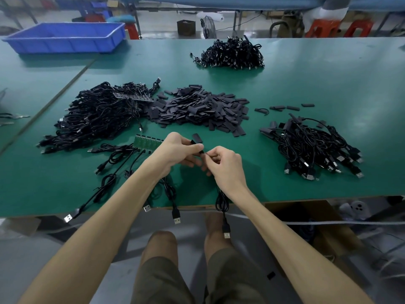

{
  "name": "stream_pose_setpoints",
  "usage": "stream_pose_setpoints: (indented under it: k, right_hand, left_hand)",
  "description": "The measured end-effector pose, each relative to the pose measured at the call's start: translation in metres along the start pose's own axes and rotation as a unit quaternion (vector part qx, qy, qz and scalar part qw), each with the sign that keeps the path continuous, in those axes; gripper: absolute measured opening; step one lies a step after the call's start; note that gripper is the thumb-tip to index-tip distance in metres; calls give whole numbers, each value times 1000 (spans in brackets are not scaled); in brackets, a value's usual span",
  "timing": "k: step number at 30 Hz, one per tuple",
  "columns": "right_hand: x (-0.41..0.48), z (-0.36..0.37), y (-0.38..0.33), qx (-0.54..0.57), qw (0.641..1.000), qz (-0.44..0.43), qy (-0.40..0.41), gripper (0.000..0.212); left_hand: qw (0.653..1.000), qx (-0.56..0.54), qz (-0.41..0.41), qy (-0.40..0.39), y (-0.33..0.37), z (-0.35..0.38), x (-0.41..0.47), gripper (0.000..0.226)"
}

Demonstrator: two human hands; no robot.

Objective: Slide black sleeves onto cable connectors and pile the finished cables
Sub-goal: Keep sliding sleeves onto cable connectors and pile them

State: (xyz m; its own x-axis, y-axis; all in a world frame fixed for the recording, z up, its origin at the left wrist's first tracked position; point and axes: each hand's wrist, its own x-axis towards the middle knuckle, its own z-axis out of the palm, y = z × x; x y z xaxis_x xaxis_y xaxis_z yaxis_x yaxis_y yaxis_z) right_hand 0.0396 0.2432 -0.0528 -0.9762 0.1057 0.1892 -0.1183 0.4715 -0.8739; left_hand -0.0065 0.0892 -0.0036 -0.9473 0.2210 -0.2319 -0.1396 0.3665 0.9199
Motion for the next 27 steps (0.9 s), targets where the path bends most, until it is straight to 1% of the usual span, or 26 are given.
stream_pose_setpoints:
  k: [2, 5, 10, 12, 14, 16, 17, 18, 19, 20, 21, 23, 24, 25, 27]
  right_hand:
    - [0, 1, 1, -10, 1000, -5, 0, 17]
    - [-1, 2, 1, -20, 1000, -12, -1, 25]
    - [-1, 1, 1, -24, 999, -23, -16, 18]
    - [0, 0, 2, -11, 999, -22, -20, 16]
    - [1, -2, 2, 11, 999, -15, -29, 15]
    - [3, -4, 3, 49, 998, -5, -51, 14]
    - [4, -6, 4, 65, 996, 0, -62, 14]
    - [5, -7, 4, 77, 994, 4, -72, 14]
    - [6, -7, 4, 87, 993, 7, -79, 14]
    - [7, -7, 5, 94, 992, 8, -84, 14]
    - [7, -7, 5, 99, 991, 9, -89, 15]
    - [7, -7, 6, 107, 990, 8, -96, 15]
    - [7, -7, 6, 108, 989, 8, -99, 14]
    - [7, -7, 6, 108, 989, 8, -100, 14]
    - [7, -7, 6, 115, 988, 10, -100, 13]
  left_hand:
    - [1000, -21, -9, -2, -1, -1, 1, 24]
    - [999, -23, -21, -9, -2, -6, 4, 23]
    - [999, -18, -34, -30, -6, -9, 4, 13]
    - [998, -37, -24, -36, -9, -12, 2, 16]
    - [999, -33, 0, -36, -10, -16, 2, 22]
    - [998, 38, 56, -12, -8, -20, 1, 32]
    - [990, 102, 101, 4, -7, -23, 2, 41]
    - [972, 174, 156, 7, -4, -24, 1, 51]
    - [944, 250, 214, -3, -2, -26, 1, 56]
    - [907, 325, 267, -15, 1, -26, 0, 54]
    - [869, 387, 308, -22, 2, -27, -1, 45]
    - [804, 478, 352, -24, 3, -29, -3, 32]
    - [789, 497, 361, -25, 3, -30, -4, 29]
    - [785, 500, 365, -27, 3, -30, -6, 26]
    - [790, 486, 373, -31, 2, -33, -7, 23]
